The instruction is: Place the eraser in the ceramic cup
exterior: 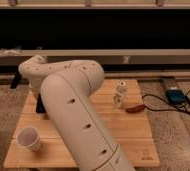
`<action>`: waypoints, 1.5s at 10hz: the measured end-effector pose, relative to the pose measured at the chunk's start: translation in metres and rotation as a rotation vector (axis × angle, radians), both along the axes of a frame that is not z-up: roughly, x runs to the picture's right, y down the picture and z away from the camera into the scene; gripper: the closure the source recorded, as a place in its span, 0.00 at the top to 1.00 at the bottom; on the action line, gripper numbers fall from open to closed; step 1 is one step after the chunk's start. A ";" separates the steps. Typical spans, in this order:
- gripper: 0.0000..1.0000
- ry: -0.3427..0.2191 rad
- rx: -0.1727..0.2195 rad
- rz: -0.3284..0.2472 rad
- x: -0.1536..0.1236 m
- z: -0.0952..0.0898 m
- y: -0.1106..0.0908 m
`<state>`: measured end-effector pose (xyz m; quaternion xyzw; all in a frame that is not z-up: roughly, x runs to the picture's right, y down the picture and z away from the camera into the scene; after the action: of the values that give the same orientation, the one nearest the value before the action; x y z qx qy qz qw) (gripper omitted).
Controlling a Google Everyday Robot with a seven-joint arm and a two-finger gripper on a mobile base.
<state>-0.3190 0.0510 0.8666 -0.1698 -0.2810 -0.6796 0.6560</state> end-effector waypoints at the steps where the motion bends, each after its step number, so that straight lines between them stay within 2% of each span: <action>1: 0.00 -0.034 0.028 -0.007 -0.005 -0.020 -0.003; 5: 0.00 -0.162 0.108 -0.019 -0.022 -0.084 -0.001; 8: 0.00 -0.256 0.141 -0.020 -0.016 -0.127 0.018; 11: 0.00 -0.327 0.162 -0.006 -0.001 -0.162 0.031; 15: 0.00 -0.376 0.162 -0.006 0.002 -0.183 0.048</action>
<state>-0.3174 0.0990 0.6835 0.0126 -0.3426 -0.7216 0.6015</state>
